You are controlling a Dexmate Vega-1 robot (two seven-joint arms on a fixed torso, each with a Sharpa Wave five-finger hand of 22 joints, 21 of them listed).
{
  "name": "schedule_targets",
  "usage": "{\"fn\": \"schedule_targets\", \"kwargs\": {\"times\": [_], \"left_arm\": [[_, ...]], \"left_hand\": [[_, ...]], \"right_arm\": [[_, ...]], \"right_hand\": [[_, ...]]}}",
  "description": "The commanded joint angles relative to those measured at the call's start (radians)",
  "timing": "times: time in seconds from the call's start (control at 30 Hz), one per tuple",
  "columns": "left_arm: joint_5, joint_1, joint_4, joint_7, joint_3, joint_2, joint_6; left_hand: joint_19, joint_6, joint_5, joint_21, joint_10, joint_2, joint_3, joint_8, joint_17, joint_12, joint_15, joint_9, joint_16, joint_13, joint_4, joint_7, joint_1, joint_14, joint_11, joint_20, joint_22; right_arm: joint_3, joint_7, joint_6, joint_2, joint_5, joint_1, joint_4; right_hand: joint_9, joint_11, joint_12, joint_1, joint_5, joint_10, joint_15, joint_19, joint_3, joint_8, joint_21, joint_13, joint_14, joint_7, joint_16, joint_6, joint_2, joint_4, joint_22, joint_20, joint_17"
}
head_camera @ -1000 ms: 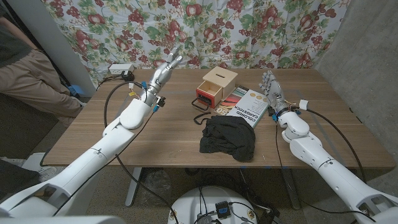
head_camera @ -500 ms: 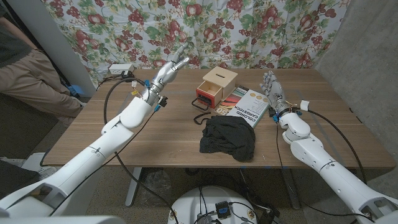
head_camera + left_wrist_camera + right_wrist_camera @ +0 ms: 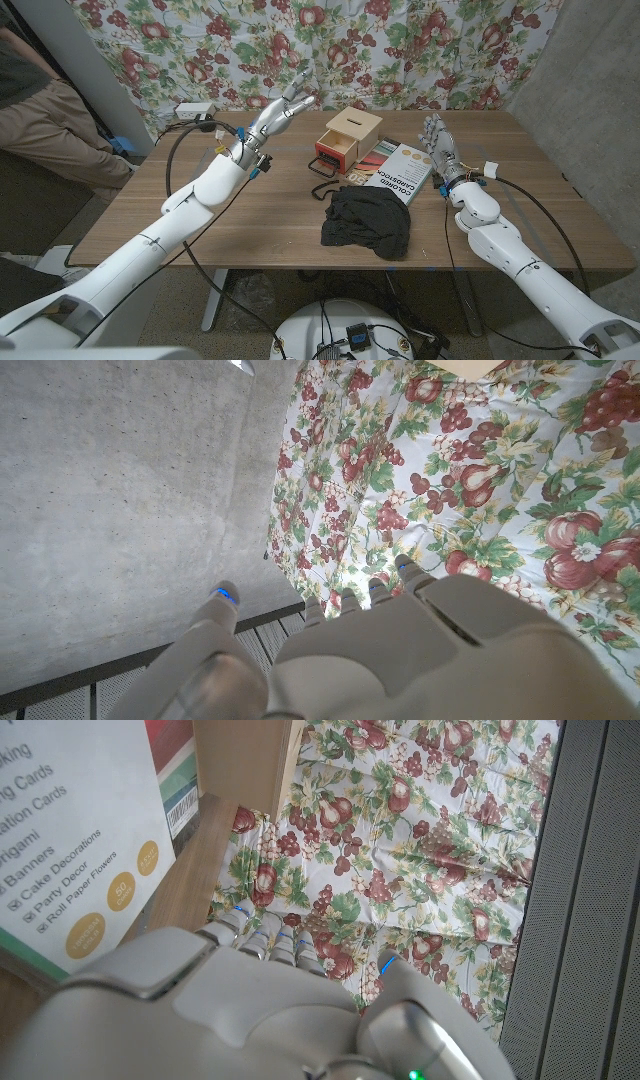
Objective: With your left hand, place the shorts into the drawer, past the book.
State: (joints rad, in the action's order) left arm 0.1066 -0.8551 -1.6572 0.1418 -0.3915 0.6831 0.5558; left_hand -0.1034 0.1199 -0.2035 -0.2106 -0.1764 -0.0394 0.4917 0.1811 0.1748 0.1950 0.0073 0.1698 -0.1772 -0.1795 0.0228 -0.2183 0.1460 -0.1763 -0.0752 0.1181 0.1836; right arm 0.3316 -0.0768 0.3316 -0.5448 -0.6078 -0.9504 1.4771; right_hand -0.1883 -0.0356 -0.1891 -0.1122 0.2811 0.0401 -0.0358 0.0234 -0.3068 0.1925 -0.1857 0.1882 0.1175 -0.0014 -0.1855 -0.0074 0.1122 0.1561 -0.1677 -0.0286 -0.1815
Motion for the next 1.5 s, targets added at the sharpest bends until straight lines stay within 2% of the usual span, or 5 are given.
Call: {"fn": "schedule_targets", "kwargs": {"times": [0.03, 0.3, 0.83, 1.0, 1.5], "left_arm": [[0.100, 0.031, -0.022, -0.008, -0.014, 0.018, 0.008], [0.174, 0.047, -0.042, 0.005, -0.026, 0.017, 0.007], [0.235, 0.073, -0.080, -0.037, -0.055, 0.034, 0.010], [0.256, 0.086, -0.093, -0.061, -0.069, 0.041, 0.007], [0.318, 0.119, -0.102, -0.092, -0.097, 0.050, 0.046]], "left_hand": [[0.006, -0.010, 0.001, -0.005, -0.047, -0.005, -0.002, 0.002, 0.001, 0.007, -0.002, 0.005, -0.005, -0.002, 0.007, -0.002, 0.009, -0.074, -0.006, -0.014, 0.005], [0.007, -0.016, -0.001, -0.004, -0.048, -0.007, -0.003, 0.004, 0.001, 0.006, -0.001, 0.005, -0.002, -0.001, 0.010, -0.002, 0.011, -0.080, -0.007, -0.030, 0.005], [0.004, -0.018, -0.003, -0.002, -0.049, -0.009, -0.005, 0.003, 0.001, 0.005, -0.002, 0.005, -0.002, -0.001, 0.012, -0.003, 0.012, -0.082, -0.010, -0.035, 0.005], [-0.012, -0.009, -0.007, 0.004, -0.066, -0.001, -0.017, -0.001, 0.002, 0.000, -0.001, 0.004, -0.001, -0.002, 0.015, -0.003, 0.008, -0.098, -0.011, -0.032, 0.005], [-0.017, 0.006, -0.009, 0.005, -0.074, 0.006, -0.026, -0.006, 0.003, -0.001, -0.007, 0.004, 0.000, -0.002, 0.017, -0.003, 0.005, -0.108, -0.012, -0.034, 0.006]], "right_arm": [[-0.005, -0.003, 0.005, -0.002, 0.002, -0.002, 0.006], [-0.008, -0.004, 0.009, -0.001, 0.001, -0.002, 0.004], [-0.011, -0.010, 0.014, -0.006, 0.009, -0.009, 0.012], [-0.013, -0.012, 0.016, -0.007, 0.010, -0.013, 0.016], [-0.016, -0.018, 0.023, -0.005, 0.016, -0.013, 0.017]], "right_hand": [[-0.005, 0.003, -0.007, 0.011, -0.002, -0.001, -0.041, 0.008, -0.008, 0.007, -0.007, 0.002, -0.004, 0.004, -0.006, 0.011, 0.045, 0.001, -0.003, -0.071, -0.002], [-0.005, 0.005, -0.007, 0.012, -0.003, -0.002, -0.040, 0.009, -0.009, 0.007, -0.007, 0.002, -0.006, 0.006, -0.006, 0.012, 0.043, 0.000, -0.003, -0.071, -0.002], [-0.005, 0.004, -0.006, 0.014, -0.005, -0.001, -0.038, 0.010, -0.012, 0.007, -0.007, 0.002, -0.006, 0.004, -0.006, 0.011, 0.043, -0.001, -0.003, -0.071, -0.002], [-0.005, 0.003, -0.006, 0.014, -0.005, 0.000, -0.039, 0.009, -0.013, 0.006, -0.007, 0.002, -0.004, 0.004, -0.005, 0.010, 0.043, -0.001, -0.003, -0.072, -0.002], [-0.005, 0.003, -0.005, 0.015, -0.006, 0.000, -0.040, 0.006, -0.016, 0.005, -0.006, 0.002, -0.004, 0.004, -0.004, 0.009, 0.044, -0.001, -0.003, -0.073, -0.002]]}}
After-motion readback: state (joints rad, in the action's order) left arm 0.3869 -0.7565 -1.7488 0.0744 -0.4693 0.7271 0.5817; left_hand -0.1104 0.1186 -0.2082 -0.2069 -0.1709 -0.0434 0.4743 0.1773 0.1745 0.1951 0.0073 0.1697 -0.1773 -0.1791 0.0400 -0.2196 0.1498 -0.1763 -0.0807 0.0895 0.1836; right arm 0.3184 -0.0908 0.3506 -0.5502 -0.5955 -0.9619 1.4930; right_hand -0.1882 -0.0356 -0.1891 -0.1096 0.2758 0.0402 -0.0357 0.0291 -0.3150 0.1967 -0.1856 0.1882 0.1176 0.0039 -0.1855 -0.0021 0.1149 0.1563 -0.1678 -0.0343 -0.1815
